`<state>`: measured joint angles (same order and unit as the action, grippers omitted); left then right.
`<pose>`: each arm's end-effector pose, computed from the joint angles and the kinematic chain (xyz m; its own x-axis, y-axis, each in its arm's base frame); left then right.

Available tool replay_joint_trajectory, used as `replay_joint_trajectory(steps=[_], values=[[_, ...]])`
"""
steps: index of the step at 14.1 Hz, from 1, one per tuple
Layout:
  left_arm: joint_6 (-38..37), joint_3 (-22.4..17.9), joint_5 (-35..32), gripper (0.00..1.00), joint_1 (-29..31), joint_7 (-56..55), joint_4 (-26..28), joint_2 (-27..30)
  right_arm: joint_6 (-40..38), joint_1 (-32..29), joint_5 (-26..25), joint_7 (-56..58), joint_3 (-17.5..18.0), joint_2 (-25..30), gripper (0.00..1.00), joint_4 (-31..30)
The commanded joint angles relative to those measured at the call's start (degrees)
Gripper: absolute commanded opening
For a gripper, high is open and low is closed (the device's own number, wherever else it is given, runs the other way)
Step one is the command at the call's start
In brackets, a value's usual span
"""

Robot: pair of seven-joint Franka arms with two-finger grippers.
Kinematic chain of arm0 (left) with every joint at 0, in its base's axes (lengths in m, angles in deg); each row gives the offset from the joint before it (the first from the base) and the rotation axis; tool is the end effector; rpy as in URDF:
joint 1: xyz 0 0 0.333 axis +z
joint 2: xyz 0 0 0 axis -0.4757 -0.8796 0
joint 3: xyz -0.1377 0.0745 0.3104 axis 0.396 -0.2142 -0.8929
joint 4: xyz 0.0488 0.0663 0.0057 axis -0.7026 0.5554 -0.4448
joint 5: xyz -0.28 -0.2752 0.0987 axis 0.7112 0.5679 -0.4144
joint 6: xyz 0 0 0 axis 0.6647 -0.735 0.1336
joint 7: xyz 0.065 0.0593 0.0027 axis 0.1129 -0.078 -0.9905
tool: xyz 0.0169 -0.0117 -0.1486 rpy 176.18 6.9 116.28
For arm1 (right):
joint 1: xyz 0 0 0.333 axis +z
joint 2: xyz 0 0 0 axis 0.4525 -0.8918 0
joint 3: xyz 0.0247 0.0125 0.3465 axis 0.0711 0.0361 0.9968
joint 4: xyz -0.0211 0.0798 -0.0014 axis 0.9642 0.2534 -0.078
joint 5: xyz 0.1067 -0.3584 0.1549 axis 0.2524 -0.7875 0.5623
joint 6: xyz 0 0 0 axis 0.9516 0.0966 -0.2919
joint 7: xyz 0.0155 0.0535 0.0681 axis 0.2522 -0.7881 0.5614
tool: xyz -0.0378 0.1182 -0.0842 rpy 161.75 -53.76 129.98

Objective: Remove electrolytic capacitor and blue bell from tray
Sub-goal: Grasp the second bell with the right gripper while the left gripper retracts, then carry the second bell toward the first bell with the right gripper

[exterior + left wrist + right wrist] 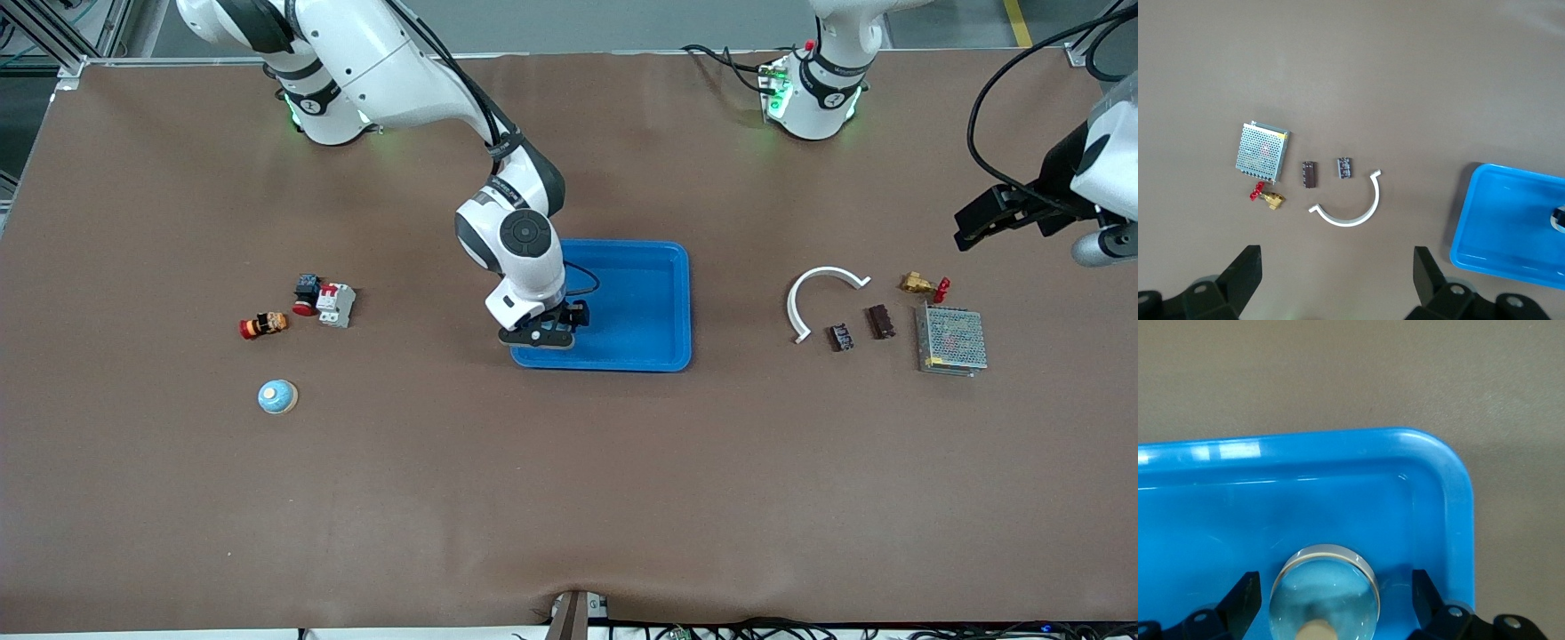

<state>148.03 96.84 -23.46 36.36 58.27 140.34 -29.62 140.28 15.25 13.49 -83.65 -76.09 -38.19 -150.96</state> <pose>0.5698 -0.0659 0.6415 0.9891 0.1476 -0.0002 0.1475 -0.9885 -0.0339 0.5230 0.4994 0.1535 0.9949 -0.0935 0.0367 -0.0919 -0.9948 -0.0438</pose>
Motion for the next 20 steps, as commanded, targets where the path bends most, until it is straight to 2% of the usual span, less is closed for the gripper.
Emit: replay_joint_trajectory(steps=[1, 4, 5, 6, 7, 9, 11, 14, 17, 20], values=[[0.18, -6.90, 2.11, 1.00, -5.82, 1.57, 4.22, 3.82, 0.63, 0.47, -1.66, -1.60, -0.10, -0.39, 1.00, 0.37], [0.18, -9.74, 2.11, 1.00, -8.57, 2.19, 4.23, 3.82, 0.54, 0.30, -1.66, -1.60, -0.01, -0.39, 0.99, 0.64], [0.18, -9.91, 1.51, 1.00, -8.74, 1.15, 4.23, 3.91, 0.54, 0.29, -1.58, -1.60, -0.01, -0.39, 0.81, 0.73], [0.61, -9.92, 1.50, 1.00, -8.74, 1.48, 4.23, 3.65, 0.46, 0.21, -1.58, -1.60, -0.01, -0.39, 0.67, 0.73], [0.71, -10.00, 1.41, 1.00, -8.57, 2.27, 4.32, 3.91, 0.45, 0.21, -1.49, -1.69, -0.01, -0.30, 0.62, 0.73], [0.62, -10.00, 2.03, 1.00, -8.57, 2.19, 4.32, 4.53, 0.45, 0.29, -1.49, -1.69, -0.01, -0.30, 0.44, 0.73], [0.44, -9.92, 2.11, 1.00, -8.48, 2.45, 4.05, 4.18, 0.11, 0.29, -1.49, -1.69, -0.01, -0.21, 0.44, 0.73], [0.09, -9.74, 2.38, 1.00, -8.13, 9.65, 3.79, 4.09, -0.69, 0.12, -1.23, -1.43, 0.08, 0.31, 0.44, 0.90], [-1.04, -9.56, 2.29, 1.00, -8.48, 9.05, 4.05, 3.13, -1.48, 0.03, -0.96, -1.08, 0.17, 1.28, 0.44, 1.34], [-1.14, -9.48, 2.29, 1.00, -8.13, 9.83, 4.14, 2.42, -7.95, -0.84, -0.79, -0.03, 0.34, 3.56, 0.44, 2.83]])
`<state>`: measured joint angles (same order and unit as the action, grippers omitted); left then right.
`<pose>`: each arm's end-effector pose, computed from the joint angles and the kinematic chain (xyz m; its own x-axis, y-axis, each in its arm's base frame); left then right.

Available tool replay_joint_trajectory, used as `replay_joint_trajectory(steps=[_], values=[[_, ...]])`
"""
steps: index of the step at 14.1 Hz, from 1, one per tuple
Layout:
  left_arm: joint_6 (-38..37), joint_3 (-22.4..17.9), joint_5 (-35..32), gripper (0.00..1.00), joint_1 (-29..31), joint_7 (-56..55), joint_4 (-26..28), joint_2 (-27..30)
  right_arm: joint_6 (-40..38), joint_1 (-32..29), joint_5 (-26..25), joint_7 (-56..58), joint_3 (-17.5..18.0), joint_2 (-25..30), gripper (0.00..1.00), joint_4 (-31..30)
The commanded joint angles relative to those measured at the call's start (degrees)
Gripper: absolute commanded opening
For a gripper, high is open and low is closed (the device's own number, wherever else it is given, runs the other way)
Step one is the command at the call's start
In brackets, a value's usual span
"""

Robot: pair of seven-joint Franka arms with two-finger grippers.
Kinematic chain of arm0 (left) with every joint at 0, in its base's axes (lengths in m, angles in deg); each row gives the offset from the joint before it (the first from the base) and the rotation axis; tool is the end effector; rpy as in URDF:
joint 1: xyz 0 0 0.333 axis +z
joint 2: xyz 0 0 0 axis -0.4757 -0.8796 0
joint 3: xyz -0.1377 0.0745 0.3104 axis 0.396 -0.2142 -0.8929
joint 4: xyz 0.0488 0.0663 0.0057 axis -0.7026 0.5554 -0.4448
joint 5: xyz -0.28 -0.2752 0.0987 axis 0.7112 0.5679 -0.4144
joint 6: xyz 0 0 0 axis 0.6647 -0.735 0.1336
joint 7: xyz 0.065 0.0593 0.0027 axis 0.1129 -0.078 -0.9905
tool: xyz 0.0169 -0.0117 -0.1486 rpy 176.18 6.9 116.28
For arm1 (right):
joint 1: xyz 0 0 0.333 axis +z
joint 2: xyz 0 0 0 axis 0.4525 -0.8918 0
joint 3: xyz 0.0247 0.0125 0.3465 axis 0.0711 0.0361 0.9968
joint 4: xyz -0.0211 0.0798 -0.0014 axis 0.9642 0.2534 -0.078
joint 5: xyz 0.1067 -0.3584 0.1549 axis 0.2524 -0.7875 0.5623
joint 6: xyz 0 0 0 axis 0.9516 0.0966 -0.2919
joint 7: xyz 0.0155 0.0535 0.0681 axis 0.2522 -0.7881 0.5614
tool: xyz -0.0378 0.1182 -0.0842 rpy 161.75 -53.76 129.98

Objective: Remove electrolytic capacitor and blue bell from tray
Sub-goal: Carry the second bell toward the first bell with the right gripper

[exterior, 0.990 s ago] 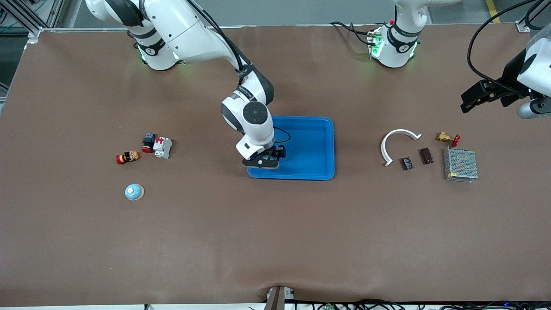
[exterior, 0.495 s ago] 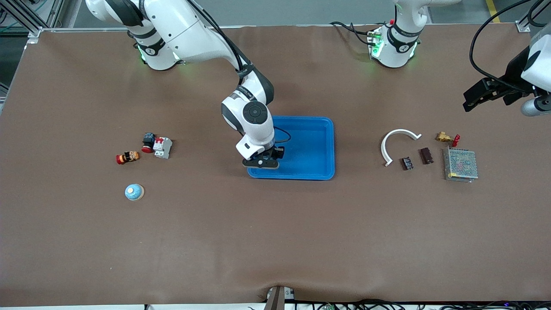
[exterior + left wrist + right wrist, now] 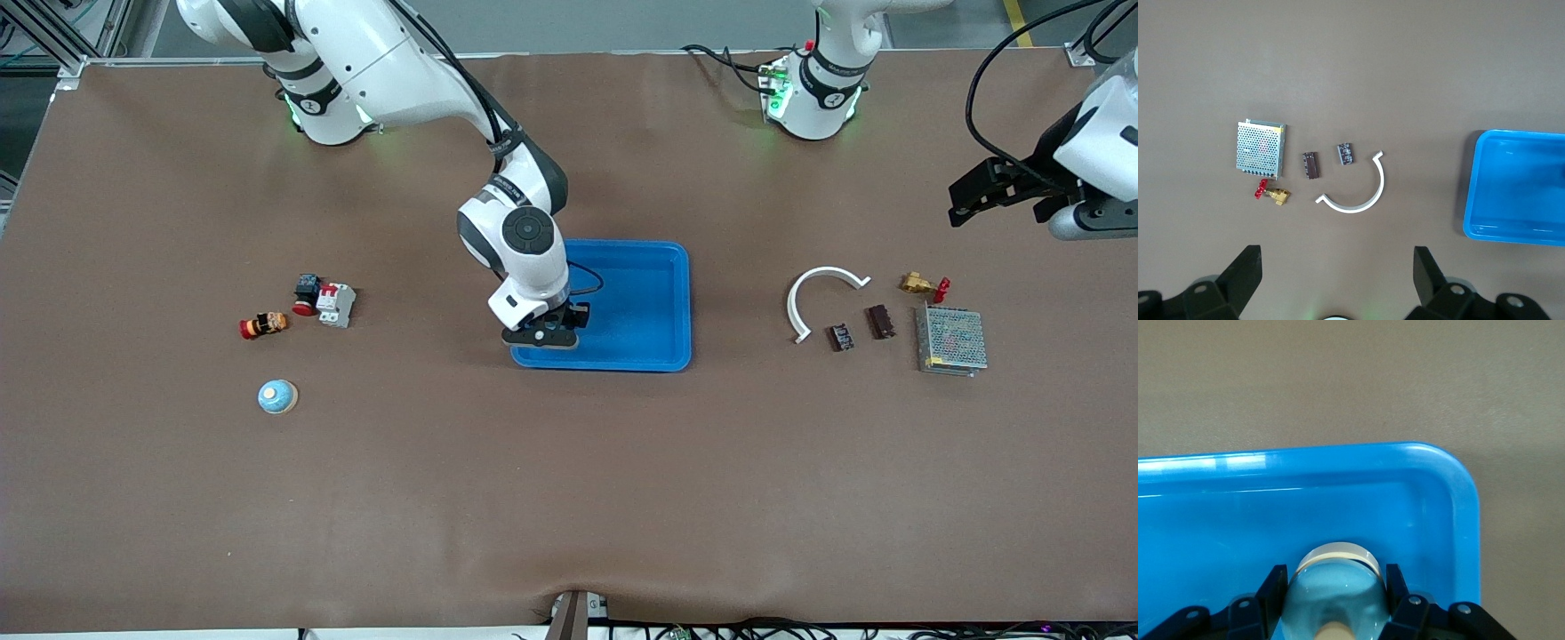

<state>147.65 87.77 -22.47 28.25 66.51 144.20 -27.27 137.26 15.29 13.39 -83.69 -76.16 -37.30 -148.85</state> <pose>0.5544 -0.0612 0.6312 0.9990 0.0196 -0.0402 0.0182 -0.9993 -0.0336 0.5299 0.5047 0.1757 0.9948 -0.0939 0.0392 -0.0923 -0.9949 -0.0412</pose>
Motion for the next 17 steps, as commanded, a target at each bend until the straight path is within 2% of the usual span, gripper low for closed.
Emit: replay_joint_trajectory(steps=[1, 5, 8, 17], values=[[-0.84, -0.41, 1.30, 1.00, 0.07, 1.86, 0.28, -0.19, -7.31, -2.02, -0.60, 1.58, 0.50, 3.80, 0.44, 1.25], [-0.58, -0.32, 0.43, 1.00, -0.63, 1.69, -0.24, -1.24, -15.58, -8.52, 3.61, 15.44, 0.68, 9.34, 0.43, 1.43], [-0.58, 0.73, -1.08, 1.00, -0.73, 0.72, -0.42, -1.25, -19.99, -15.10, 3.89, 27.13, 0.68, 11.54, 0.43, 1.52], [-2.95, 0.56, -0.29, 1.00, 0.07, 1.69, -1.21, 0.86, -17.72, -33.83, 3.98, 60.62, 0.33, 9.71, 0.43, 1.87]])
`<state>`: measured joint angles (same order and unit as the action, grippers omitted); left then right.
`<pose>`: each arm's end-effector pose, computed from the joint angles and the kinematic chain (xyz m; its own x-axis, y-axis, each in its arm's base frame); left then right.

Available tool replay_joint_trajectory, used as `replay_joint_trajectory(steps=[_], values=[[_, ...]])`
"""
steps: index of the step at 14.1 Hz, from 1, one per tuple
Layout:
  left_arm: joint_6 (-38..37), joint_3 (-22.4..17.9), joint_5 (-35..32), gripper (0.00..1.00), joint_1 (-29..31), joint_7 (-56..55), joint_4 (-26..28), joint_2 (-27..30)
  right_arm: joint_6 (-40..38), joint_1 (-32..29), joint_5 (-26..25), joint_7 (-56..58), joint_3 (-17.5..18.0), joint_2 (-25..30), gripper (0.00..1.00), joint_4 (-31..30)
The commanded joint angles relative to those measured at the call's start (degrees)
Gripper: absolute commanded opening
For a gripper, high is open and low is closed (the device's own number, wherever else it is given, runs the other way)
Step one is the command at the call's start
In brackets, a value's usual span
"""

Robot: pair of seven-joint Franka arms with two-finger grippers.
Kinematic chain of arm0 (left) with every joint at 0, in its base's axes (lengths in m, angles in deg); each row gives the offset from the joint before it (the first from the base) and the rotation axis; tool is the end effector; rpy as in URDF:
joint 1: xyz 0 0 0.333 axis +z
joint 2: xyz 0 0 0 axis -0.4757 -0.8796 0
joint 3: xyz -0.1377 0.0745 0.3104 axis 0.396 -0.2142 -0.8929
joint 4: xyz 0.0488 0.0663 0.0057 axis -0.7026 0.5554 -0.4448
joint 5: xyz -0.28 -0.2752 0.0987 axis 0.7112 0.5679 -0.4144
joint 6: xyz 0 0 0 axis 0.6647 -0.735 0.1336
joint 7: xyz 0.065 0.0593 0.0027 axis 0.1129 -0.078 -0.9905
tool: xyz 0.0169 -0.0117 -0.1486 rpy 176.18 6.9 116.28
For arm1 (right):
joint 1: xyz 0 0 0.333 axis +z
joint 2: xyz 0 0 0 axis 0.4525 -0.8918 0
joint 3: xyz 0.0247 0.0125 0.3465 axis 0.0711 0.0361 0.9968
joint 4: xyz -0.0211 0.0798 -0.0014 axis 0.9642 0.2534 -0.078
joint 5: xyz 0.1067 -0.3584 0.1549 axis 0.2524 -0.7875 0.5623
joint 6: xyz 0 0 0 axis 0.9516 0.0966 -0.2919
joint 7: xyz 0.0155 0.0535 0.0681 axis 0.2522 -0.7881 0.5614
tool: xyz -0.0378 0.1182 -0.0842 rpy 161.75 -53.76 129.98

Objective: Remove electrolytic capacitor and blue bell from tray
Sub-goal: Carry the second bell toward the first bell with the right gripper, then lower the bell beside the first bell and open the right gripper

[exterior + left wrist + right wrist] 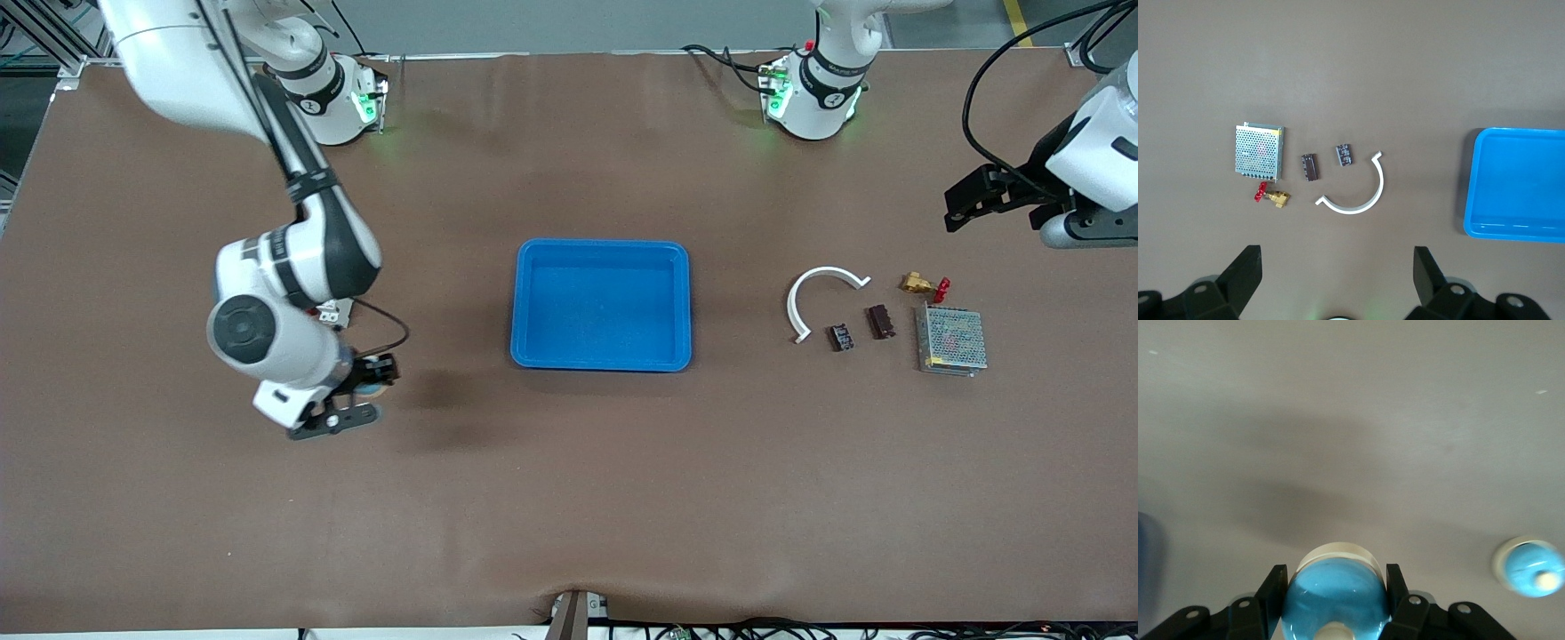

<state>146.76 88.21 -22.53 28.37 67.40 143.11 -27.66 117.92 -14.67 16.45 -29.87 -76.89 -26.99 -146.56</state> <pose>0.5546 -0.0638 0.6352 0.9990 -0.0010 -0.0439 -0.0025 -0.9994 -0.0334 0.6930 0.1630 0.2943 0.9584 0.2793 -0.0595 0.2779 -0.9601 -0.0305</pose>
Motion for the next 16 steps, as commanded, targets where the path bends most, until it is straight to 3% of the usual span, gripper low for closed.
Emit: replay_joint_trajectory(steps=[1, 6, 16], values=[[-2.06, 0.21, -0.14, 1.00, -0.05, 0.70, 0.04, 1.60, 2.68, -5.45, 0.91, 9.54, 1.05, -1.56, 0.43, -0.43], [-1.80, 0.21, 0.13, 1.00, 0.74, 0.70, 1.62, 2.48, 10.33, -9.07, 0.91, 16.94, 1.05, -6.83, 0.43, -0.43], [-0.57, 0.21, 0.21, 1.00, 0.74, 0.79, 3.56, 3.89, 14.91, -9.07, 1.00, 17.21, 1.05, -10.26, 0.43, -1.48]])
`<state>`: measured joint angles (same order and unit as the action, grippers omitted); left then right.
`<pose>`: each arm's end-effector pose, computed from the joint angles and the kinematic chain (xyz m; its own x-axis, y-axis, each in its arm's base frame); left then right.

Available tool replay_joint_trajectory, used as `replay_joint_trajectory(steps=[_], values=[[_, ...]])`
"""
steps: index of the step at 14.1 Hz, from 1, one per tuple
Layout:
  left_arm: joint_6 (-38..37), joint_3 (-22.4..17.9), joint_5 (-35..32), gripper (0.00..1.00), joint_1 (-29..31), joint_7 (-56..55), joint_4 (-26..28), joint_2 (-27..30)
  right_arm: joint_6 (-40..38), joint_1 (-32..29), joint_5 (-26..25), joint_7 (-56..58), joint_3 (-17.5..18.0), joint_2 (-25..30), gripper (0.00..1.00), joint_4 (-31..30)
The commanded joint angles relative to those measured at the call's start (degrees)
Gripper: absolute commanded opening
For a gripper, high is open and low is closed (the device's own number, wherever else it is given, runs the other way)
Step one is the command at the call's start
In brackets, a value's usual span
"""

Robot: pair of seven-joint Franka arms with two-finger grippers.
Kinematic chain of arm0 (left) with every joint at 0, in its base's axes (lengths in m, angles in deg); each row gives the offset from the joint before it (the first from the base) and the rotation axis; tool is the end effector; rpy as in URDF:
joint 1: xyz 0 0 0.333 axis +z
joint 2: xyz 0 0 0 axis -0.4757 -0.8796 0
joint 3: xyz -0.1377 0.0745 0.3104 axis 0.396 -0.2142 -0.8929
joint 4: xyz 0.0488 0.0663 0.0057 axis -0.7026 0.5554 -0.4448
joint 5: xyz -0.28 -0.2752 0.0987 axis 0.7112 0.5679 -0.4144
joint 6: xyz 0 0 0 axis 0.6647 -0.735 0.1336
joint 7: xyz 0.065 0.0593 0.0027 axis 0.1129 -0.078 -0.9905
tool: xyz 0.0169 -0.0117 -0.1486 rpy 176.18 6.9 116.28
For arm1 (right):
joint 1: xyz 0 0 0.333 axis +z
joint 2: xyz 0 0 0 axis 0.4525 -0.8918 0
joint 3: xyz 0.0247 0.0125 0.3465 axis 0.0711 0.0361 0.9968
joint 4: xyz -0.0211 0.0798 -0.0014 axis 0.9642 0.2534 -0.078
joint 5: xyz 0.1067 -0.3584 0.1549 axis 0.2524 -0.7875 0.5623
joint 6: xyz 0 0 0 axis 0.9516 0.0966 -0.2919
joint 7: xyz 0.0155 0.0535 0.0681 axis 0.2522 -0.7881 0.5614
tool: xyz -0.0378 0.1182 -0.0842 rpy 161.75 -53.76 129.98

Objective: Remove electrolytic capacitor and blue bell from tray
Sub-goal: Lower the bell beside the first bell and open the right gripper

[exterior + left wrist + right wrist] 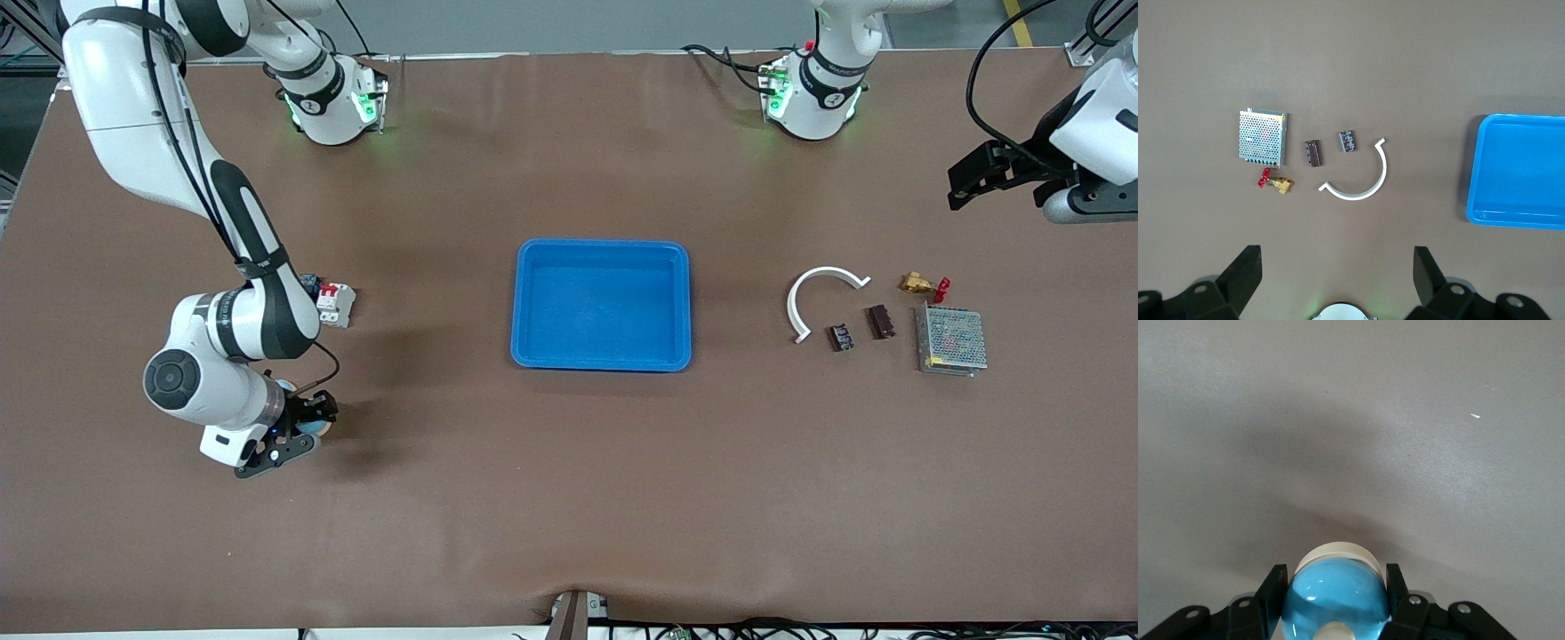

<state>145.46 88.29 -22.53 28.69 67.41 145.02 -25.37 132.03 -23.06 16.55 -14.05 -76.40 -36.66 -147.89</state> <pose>0.5378 -0.0609 0.6396 0.9982 0.0041 -0.0595 0.0017 -0.9992 -0.0403 0.7230 0.0662 0.1827 0.9164 0.4004 0.0044 0.4003 -0.9158 -0.0339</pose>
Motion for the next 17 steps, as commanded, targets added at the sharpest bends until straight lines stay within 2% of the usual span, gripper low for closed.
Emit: replay_joint_trajectory(steps=[1, 11, 13, 14, 15, 17], values=[[0.73, -0.04, 1.34, 1.00, 0.59, 0.79, 1.66, 1.60, 1.24, -0.68, 0.91, 1.57, 0.57, -0.78, 0.43, -0.14], [0.82, -0.13, 1.97, 1.00, 0.95, 0.88, 1.75, 1.60, 2.47, -1.21, 1.08, 2.19, 0.57, -2.01, 0.45, -0.06], [0.82, -0.04, 1.97, 1.00, 0.86, 0.88, 1.75, 1.60, 2.47, -1.39, 1.08, 2.10, 0.57, -2.10, 0.62, -0.06], [0.82, -0.13, 1.97, 1.00, 0.95, 0.88, 1.75, 1.60, 2.47, -1.47, 1.08, 2.10, 0.57, -2.10, 0.82, -0.06], [0.82, -0.04, 1.97, 1.00, 0.95, 0.88, 1.75, 1.60, 2.47, -1.39, 1.08, 2.10, 0.57, -2.10, 0.97, 0.03], [0.82, -0.04, 1.97, 1.00, 0.95, 0.88, 1.75, 1.51, 2.56, -1.47, 1.08, 2.18, 0.57, -2.10, 1.00, 0.03]])
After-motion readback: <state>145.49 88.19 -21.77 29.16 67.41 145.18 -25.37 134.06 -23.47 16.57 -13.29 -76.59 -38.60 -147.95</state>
